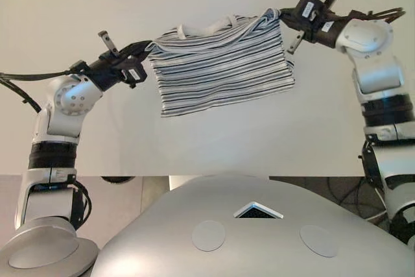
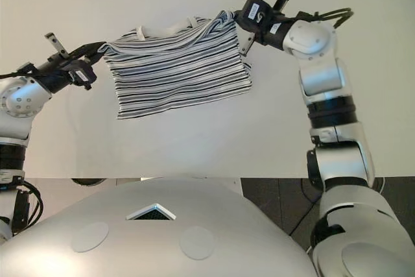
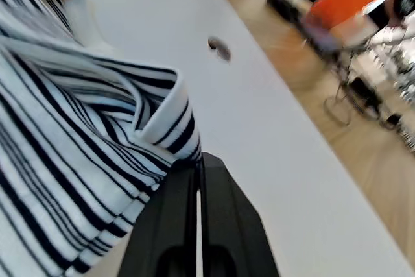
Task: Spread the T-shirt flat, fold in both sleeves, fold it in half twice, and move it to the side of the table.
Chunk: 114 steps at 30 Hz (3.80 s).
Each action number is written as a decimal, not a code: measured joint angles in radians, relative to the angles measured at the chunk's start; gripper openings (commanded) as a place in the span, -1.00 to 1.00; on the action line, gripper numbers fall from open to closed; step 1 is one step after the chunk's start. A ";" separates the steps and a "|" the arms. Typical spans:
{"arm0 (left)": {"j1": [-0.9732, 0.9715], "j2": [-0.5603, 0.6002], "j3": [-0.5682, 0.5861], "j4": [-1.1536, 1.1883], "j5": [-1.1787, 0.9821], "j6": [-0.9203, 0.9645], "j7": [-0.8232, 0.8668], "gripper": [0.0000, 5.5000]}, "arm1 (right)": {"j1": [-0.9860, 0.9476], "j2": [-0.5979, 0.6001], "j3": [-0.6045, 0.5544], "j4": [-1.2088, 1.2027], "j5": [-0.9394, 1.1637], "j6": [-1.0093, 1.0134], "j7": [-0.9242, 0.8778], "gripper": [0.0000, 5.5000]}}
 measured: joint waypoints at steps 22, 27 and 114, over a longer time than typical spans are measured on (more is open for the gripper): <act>-0.212 -0.153 0.018 0.250 -0.008 -0.018 0.663 -0.02 | -0.200 0.254 -0.265 0.509 0.173 -0.370 -0.188 -0.25; -0.096 -0.188 0.022 -0.048 0.000 -0.071 0.687 -0.02 | -0.187 0.255 -0.158 0.472 0.087 -0.384 -0.085 -0.25; -0.369 -0.091 -0.667 0.251 0.313 -0.430 0.314 -0.62 | 0.673 -0.216 -0.324 -0.965 0.213 0.020 0.100 -0.25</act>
